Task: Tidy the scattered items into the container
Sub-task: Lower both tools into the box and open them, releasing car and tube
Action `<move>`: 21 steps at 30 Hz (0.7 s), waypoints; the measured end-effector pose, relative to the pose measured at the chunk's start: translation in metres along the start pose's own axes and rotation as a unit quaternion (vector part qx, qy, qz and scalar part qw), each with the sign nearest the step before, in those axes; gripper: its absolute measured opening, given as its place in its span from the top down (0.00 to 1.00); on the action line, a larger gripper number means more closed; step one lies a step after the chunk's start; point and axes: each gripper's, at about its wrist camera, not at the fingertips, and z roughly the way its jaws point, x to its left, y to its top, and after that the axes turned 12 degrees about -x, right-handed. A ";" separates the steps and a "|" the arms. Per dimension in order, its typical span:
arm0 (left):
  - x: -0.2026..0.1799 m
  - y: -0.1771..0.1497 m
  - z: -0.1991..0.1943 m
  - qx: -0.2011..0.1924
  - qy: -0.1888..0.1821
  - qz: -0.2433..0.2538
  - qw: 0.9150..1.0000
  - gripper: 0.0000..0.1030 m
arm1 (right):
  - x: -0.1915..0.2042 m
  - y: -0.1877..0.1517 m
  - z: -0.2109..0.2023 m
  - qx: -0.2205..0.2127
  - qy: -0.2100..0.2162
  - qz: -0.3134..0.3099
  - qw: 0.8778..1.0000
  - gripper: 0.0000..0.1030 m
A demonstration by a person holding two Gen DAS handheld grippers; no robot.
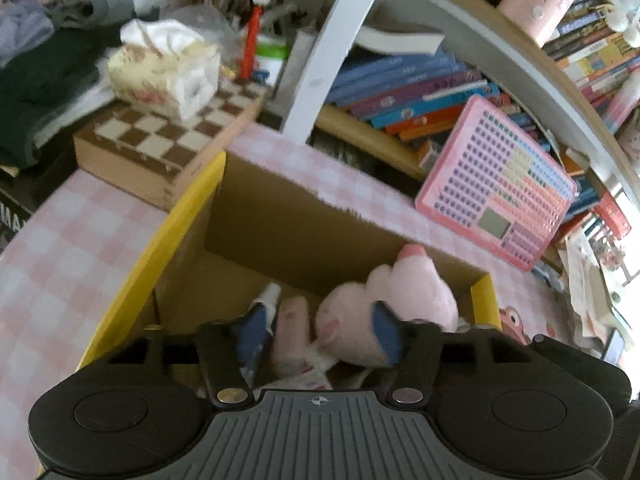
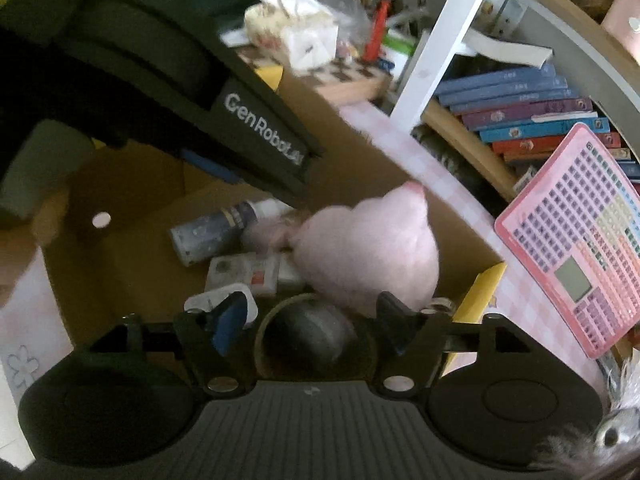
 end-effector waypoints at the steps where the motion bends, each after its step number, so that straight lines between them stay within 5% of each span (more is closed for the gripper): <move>1: -0.002 0.000 -0.004 -0.004 0.001 0.002 1.000 0.31 | -0.003 0.000 -0.003 -0.007 0.006 0.004 1.000 0.27; 9: -0.017 0.005 -0.055 -0.051 -0.005 0.051 0.997 0.29 | -0.024 0.001 -0.038 -0.066 0.030 0.065 0.995 0.23; 21: -0.017 -0.019 -0.152 -0.114 -0.034 0.140 0.983 0.14 | 0.012 -0.010 -0.133 -0.138 -0.060 0.150 0.977 0.23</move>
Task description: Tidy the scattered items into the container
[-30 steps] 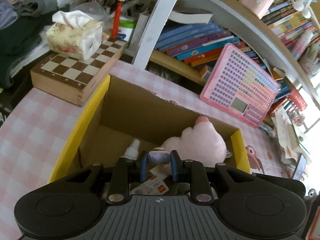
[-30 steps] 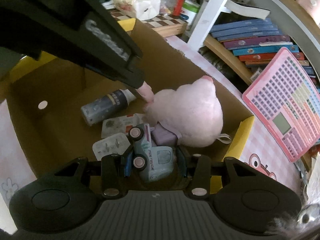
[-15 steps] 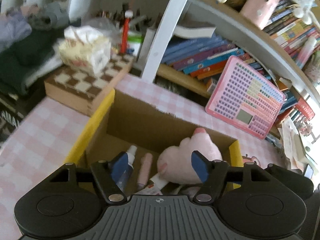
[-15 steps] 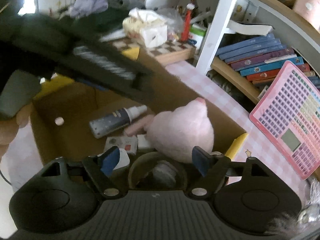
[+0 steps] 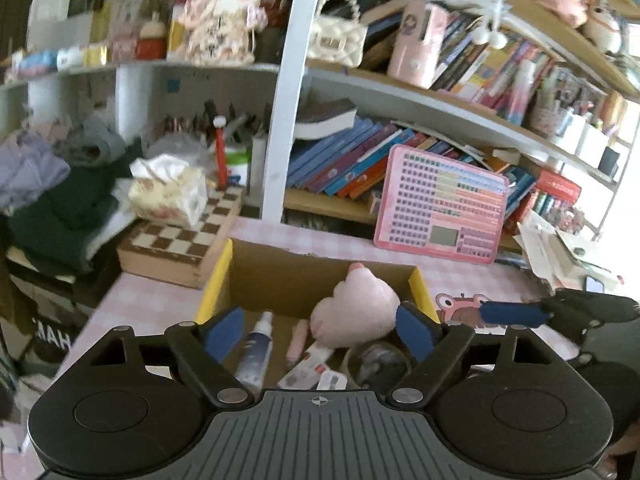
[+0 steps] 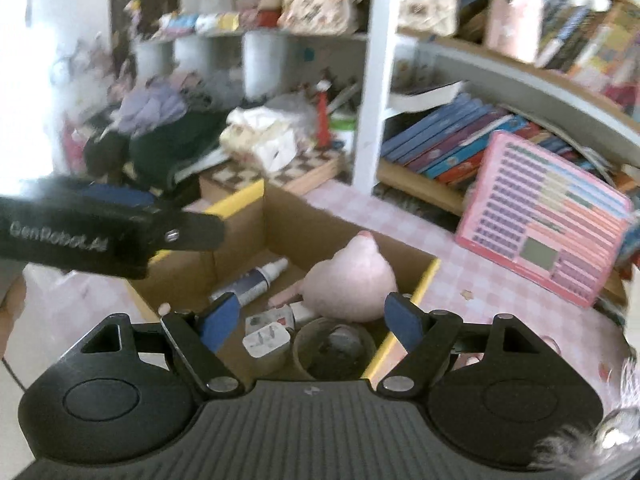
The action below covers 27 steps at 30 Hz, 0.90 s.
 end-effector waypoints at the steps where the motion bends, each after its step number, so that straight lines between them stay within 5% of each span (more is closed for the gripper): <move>1: 0.001 -0.002 -0.009 -0.006 0.002 0.004 1.000 0.13 | 0.003 -0.002 -0.008 -0.005 -0.013 0.011 1.000 0.23; 10: 0.005 -0.040 -0.077 -0.006 -0.015 0.028 0.999 0.12 | 0.047 -0.047 -0.079 -0.028 -0.098 0.069 0.992 0.23; 14: 0.008 -0.061 -0.102 0.005 -0.026 0.008 1.000 0.08 | 0.068 -0.071 -0.099 -0.009 -0.125 0.080 0.989 0.23; 20: 0.003 -0.095 -0.125 0.021 0.013 0.048 0.999 0.08 | 0.093 -0.101 -0.116 0.039 -0.162 0.097 0.981 0.17; 27: 0.006 -0.110 -0.132 0.062 0.004 0.049 0.997 0.07 | 0.098 -0.113 -0.128 0.057 -0.177 0.123 0.975 0.15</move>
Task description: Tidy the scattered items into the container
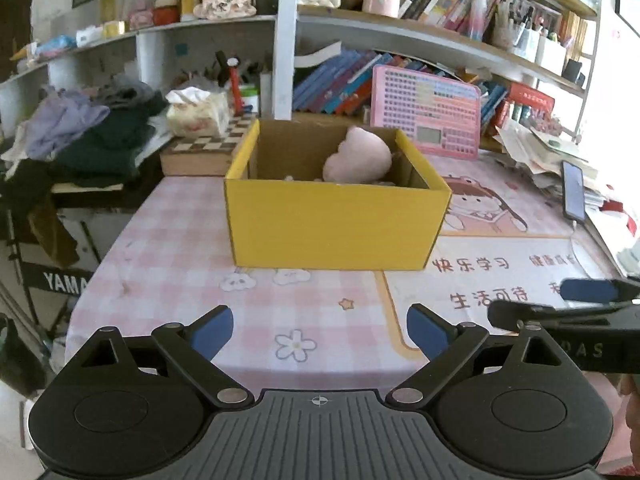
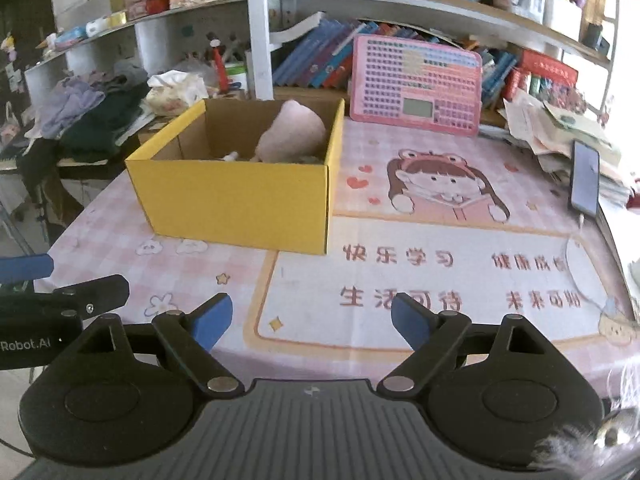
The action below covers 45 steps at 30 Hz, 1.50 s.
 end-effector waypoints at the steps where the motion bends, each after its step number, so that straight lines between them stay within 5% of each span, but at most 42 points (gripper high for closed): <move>1: 0.001 -0.001 -0.001 0.000 0.000 0.000 1.000 0.06 | 0.000 -0.002 -0.001 0.003 0.000 0.001 1.000 0.15; 33: 0.005 -0.025 0.001 0.101 -0.003 -0.005 0.995 0.00 | 0.010 -0.024 0.002 0.062 -0.002 -0.006 0.998 0.10; 45: 0.003 -0.023 0.002 0.096 -0.002 -0.002 0.995 0.00 | 0.009 -0.025 0.005 0.067 0.000 -0.002 0.998 0.10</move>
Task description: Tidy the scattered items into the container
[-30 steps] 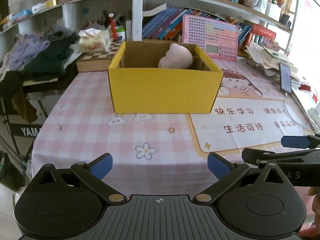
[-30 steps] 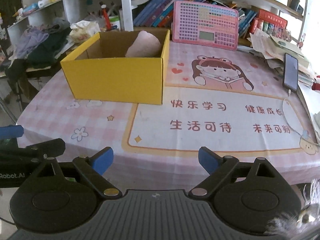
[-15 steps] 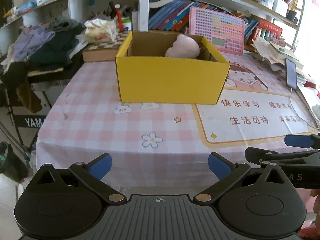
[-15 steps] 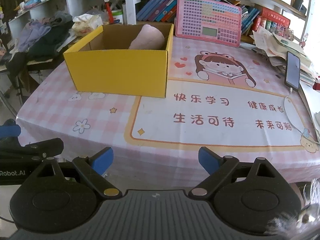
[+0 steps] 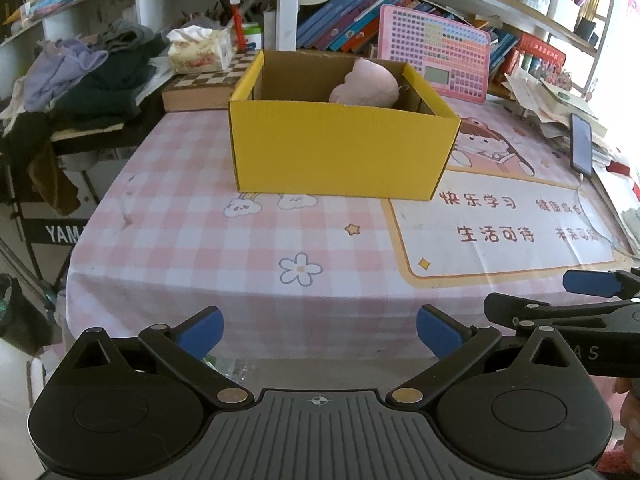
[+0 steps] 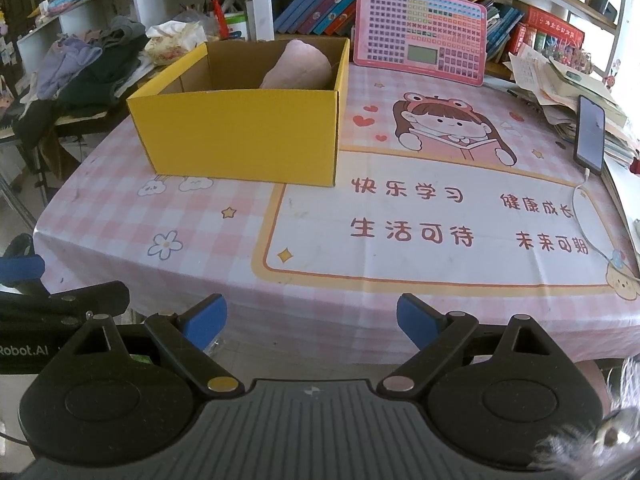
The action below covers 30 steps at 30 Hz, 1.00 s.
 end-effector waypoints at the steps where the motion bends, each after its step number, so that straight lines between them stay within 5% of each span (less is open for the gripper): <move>1: 0.000 0.000 0.000 0.000 0.000 0.000 1.000 0.00 | 0.000 0.000 0.000 0.000 0.000 0.000 1.000 0.10; 30: -0.004 0.001 0.002 0.001 -0.002 0.004 1.000 0.00 | -0.004 0.002 0.004 0.003 -0.002 0.005 1.000 0.10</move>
